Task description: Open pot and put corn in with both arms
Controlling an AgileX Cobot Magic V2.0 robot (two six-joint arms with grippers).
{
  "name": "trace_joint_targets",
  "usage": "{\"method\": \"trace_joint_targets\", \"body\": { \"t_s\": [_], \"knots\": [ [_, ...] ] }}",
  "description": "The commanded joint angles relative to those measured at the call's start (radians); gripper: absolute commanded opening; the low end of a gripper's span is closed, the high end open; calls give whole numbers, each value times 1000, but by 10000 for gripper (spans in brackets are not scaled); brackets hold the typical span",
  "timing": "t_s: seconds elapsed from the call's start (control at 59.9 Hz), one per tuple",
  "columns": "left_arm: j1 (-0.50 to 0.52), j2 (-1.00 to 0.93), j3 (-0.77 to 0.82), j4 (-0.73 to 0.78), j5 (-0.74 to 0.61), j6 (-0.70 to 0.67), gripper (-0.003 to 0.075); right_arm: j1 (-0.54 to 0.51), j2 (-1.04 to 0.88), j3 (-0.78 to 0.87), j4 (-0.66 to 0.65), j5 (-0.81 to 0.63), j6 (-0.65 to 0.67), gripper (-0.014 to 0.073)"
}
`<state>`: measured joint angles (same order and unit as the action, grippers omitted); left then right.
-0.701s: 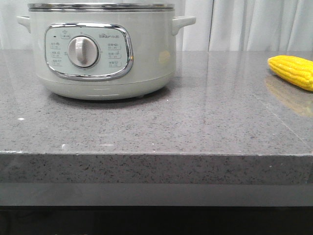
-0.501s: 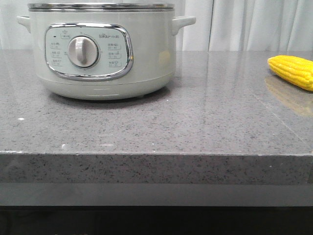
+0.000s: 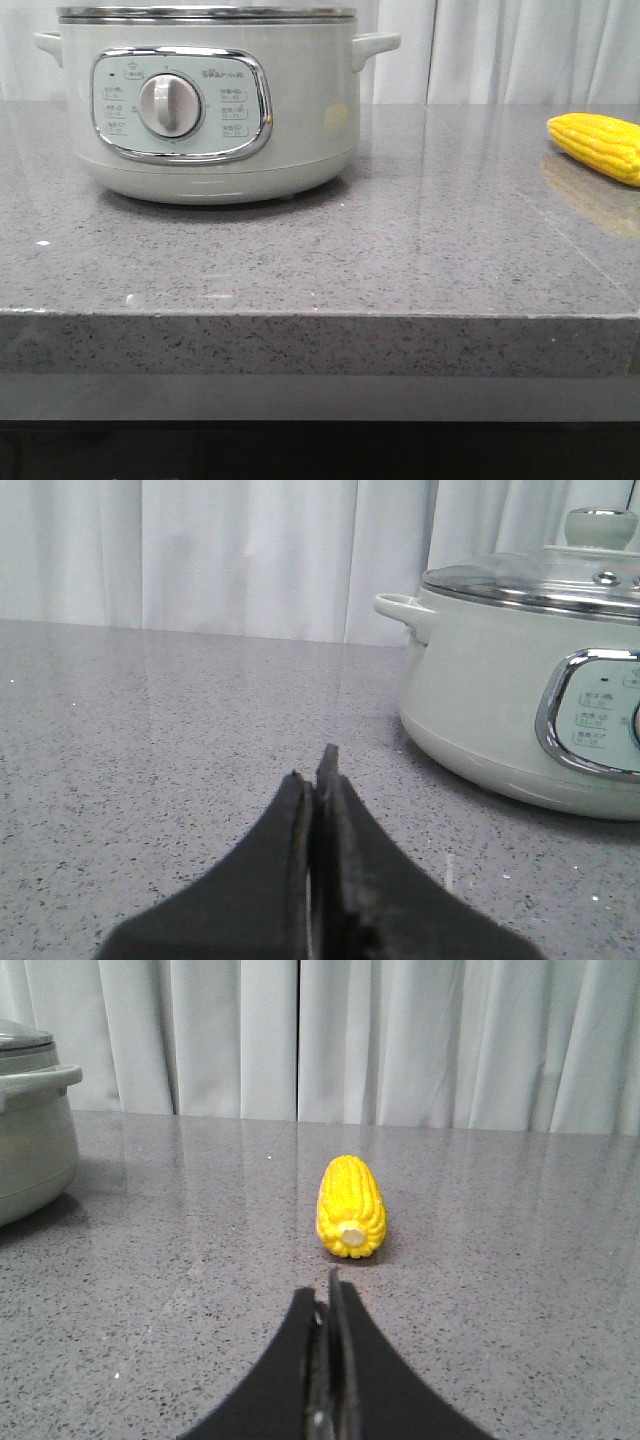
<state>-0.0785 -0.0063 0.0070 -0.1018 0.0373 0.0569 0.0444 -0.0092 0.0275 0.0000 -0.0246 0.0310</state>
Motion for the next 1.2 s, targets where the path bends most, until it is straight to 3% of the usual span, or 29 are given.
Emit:
{"method": "trace_joint_targets", "body": {
  "t_s": [0.0,0.367,0.601,0.952,1.186],
  "knots": [
    [3,-15,11,-8,-89,-5,-20,1,-22,-11,-8,-85,-1,-69],
    [3,-15,-57,-8,-110,-5,-20,1,-22,-71,-8,-31,-1,-69],
    [3,37,-313,-8,60,-5,-20,1,15,-321,-9,242,-2,-69],
    [3,285,-720,-8,412,-5,-20,1,250,-618,-37,420,-3,-69],
    [3,395,-765,-8,487,-5,-20,1,401,-665,-36,494,-3,-69]
  ]
}}
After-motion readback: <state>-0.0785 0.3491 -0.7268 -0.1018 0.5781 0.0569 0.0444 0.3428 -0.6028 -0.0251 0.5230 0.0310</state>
